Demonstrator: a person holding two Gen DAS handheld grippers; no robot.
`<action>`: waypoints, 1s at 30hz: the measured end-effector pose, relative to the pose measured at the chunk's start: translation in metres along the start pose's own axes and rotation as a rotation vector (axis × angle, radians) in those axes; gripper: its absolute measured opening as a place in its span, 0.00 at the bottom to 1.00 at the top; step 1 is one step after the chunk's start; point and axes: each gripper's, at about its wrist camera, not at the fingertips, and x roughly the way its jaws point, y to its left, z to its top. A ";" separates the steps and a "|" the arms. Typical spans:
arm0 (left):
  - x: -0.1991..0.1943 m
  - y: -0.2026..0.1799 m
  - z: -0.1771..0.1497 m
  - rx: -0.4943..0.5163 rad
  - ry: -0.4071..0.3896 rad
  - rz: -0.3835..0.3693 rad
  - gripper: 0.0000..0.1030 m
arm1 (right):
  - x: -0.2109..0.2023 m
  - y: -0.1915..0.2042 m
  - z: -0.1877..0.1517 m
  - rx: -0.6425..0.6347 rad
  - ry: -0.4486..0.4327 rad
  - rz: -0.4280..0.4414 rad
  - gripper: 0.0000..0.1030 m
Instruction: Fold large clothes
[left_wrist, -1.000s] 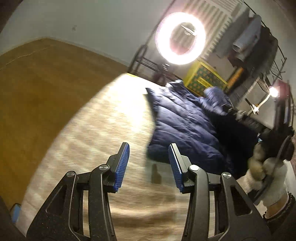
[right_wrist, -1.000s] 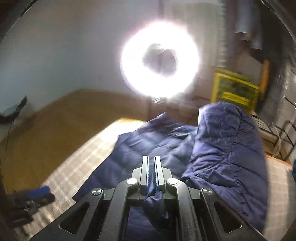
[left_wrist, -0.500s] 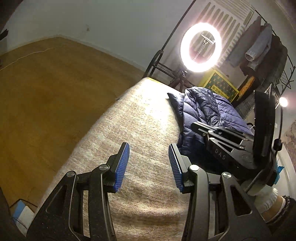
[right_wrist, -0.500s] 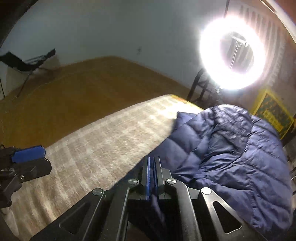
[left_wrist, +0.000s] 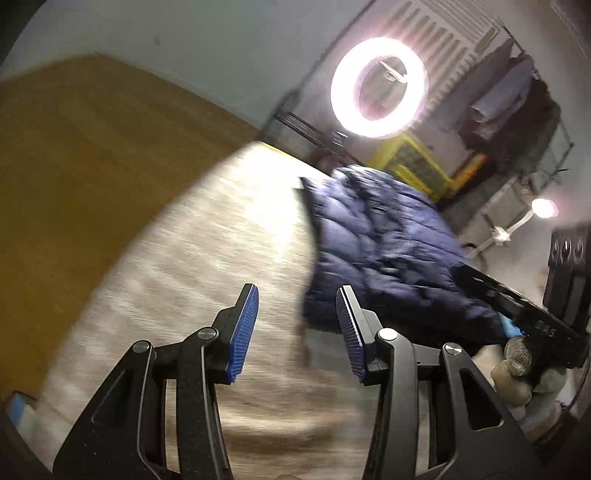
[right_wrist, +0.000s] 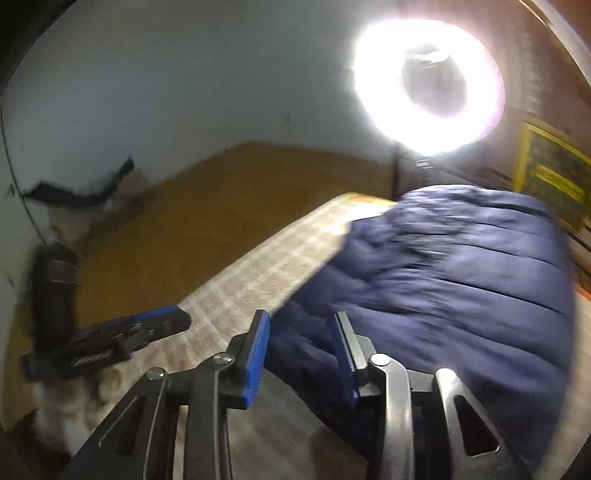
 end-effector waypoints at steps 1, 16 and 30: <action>0.005 -0.005 0.002 -0.012 0.019 -0.035 0.45 | -0.014 -0.010 -0.001 0.016 -0.020 -0.011 0.43; 0.097 -0.058 0.004 -0.142 0.212 -0.211 0.15 | -0.036 -0.149 -0.035 0.222 -0.053 -0.332 0.46; 0.086 -0.017 0.003 -0.104 0.105 -0.046 0.08 | 0.045 -0.105 -0.027 -0.003 0.104 -0.357 0.50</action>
